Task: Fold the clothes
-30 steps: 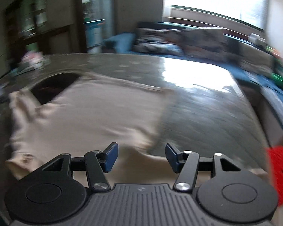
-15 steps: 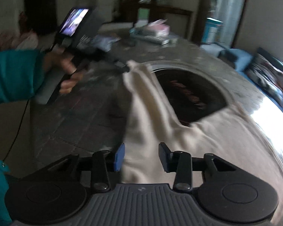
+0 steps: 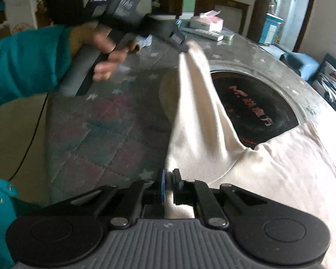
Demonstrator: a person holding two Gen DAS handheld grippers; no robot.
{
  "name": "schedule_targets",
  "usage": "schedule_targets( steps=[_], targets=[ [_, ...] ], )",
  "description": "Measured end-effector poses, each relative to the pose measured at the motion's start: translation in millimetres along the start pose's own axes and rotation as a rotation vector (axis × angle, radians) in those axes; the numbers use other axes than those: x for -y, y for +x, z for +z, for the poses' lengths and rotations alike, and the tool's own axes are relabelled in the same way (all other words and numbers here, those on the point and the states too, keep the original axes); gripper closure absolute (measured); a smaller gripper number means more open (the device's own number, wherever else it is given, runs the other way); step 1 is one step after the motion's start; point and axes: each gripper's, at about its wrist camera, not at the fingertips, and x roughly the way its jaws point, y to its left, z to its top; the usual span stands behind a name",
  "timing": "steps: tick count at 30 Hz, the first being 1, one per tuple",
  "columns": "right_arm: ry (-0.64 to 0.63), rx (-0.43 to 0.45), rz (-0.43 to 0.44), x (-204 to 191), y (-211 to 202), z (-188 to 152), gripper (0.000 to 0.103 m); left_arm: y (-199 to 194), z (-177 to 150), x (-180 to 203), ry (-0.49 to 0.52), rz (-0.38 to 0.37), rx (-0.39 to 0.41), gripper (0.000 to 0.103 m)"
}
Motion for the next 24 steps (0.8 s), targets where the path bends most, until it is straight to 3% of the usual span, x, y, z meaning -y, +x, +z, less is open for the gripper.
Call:
schedule_targets(
  steps=[4, 7, 12, 17, 22, 23, 24],
  targets=[
    [-0.023, -0.010, 0.008, -3, 3, -4, 0.097, 7, -7, -2, -0.013, 0.010, -0.042, 0.097],
    [-0.020, -0.003, 0.011, -3, -1, -2, 0.087, 9, -13, -9, -0.057, 0.003, -0.079, 0.092],
    [0.017, 0.020, 0.015, 2, -5, 0, 0.087, 2, -15, -17, -0.116, -0.008, -0.097, 0.063],
    [0.022, 0.013, 0.015, 2, 3, 1, 0.085, 7, -21, -8, -0.089, 0.004, -0.127, 0.063],
    [0.025, 0.045, -0.010, 5, -8, 2, 0.077, 10, -25, -9, -0.100, 0.013, -0.133, 0.065],
    [0.034, 0.053, -0.019, 7, -10, 2, 0.076, 10, -25, -9, -0.098, 0.014, -0.132, 0.067],
    [0.045, 0.059, -0.031, 9, -13, 1, 0.076, 10, -26, -10, -0.098, 0.012, -0.129, 0.076]
  ],
)
